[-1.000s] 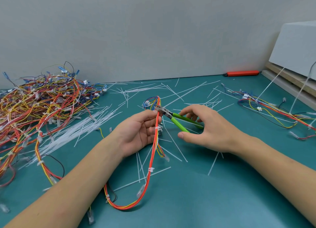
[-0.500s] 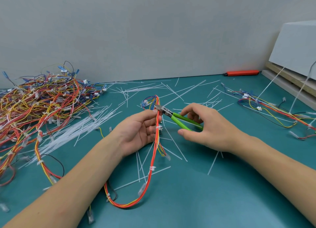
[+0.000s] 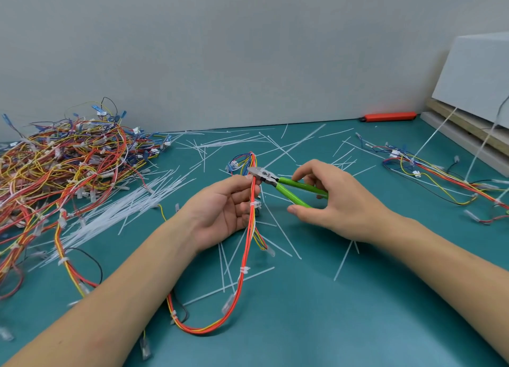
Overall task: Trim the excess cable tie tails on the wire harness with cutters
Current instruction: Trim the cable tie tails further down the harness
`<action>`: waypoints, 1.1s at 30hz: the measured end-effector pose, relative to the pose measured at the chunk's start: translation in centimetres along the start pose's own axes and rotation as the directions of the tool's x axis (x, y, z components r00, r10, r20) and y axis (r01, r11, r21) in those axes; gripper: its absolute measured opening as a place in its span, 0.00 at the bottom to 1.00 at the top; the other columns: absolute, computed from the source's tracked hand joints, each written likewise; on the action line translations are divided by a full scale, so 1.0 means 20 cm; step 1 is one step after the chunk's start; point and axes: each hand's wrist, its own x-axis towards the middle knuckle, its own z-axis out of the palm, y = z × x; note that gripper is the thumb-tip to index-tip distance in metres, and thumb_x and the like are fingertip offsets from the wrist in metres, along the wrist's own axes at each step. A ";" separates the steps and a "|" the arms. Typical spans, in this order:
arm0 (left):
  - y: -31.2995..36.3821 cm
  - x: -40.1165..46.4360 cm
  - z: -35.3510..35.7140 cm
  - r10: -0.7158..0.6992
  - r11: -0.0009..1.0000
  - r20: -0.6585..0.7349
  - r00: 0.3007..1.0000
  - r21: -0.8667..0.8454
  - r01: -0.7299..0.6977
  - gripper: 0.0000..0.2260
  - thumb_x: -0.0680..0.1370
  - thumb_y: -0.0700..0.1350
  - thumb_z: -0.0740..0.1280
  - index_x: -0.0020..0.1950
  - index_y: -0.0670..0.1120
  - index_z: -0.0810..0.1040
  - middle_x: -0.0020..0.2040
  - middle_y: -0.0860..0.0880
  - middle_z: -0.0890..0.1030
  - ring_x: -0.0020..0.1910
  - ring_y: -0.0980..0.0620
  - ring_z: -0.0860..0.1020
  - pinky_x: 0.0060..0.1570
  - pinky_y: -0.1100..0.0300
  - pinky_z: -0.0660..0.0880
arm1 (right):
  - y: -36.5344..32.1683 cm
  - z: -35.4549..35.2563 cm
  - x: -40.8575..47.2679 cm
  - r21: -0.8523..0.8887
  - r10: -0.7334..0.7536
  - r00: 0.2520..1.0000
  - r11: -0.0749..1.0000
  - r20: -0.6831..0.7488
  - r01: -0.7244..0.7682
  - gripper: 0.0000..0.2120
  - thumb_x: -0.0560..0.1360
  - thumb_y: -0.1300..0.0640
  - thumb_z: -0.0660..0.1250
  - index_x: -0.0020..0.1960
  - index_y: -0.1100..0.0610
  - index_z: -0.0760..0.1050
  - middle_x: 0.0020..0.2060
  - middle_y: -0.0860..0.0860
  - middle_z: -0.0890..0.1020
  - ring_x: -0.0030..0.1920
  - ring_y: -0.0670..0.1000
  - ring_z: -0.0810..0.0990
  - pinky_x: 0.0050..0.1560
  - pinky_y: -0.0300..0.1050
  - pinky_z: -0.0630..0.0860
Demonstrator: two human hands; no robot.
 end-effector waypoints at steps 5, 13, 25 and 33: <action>0.00 0.00 0.00 0.002 1.000 0.011 1.000 0.012 -0.002 0.05 0.73 0.45 0.71 0.44 0.46 0.84 0.37 0.50 0.82 0.25 0.55 0.74 0.28 0.62 0.73 | 0.02 0.02 0.00 0.006 -0.002 1.000 1.000 0.029 0.002 0.23 0.72 0.43 0.78 0.64 0.44 0.77 0.53 0.37 0.78 0.57 0.38 0.75 0.54 0.25 0.66; 0.00 0.00 0.00 -0.022 0.999 0.020 1.000 0.048 0.021 0.06 0.72 0.45 0.71 0.43 0.44 0.86 0.36 0.49 0.81 0.25 0.55 0.73 0.27 0.62 0.72 | 0.06 0.00 0.02 -0.033 -0.028 0.999 0.999 0.018 0.029 0.24 0.72 0.47 0.79 0.65 0.45 0.76 0.55 0.36 0.77 0.59 0.41 0.73 0.58 0.26 0.65; 0.01 -0.02 0.01 -0.038 0.998 0.025 0.999 0.057 0.036 0.06 0.71 0.45 0.71 0.42 0.44 0.86 0.35 0.50 0.81 0.24 0.55 0.71 0.26 0.63 0.71 | 0.04 -0.01 0.01 -0.030 -0.028 0.998 0.999 0.051 0.030 0.28 0.72 0.47 0.80 0.69 0.48 0.76 0.61 0.41 0.78 0.64 0.43 0.73 0.66 0.34 0.67; 0.01 -0.02 0.00 -0.062 0.996 0.036 0.997 0.062 0.060 0.06 0.69 0.45 0.72 0.42 0.44 0.86 0.35 0.50 0.81 0.24 0.56 0.70 0.26 0.63 0.70 | 0.04 -0.02 0.02 -0.005 -0.053 0.997 0.999 0.056 0.054 0.28 0.72 0.50 0.80 0.69 0.49 0.76 0.61 0.41 0.78 0.65 0.43 0.73 0.66 0.33 0.66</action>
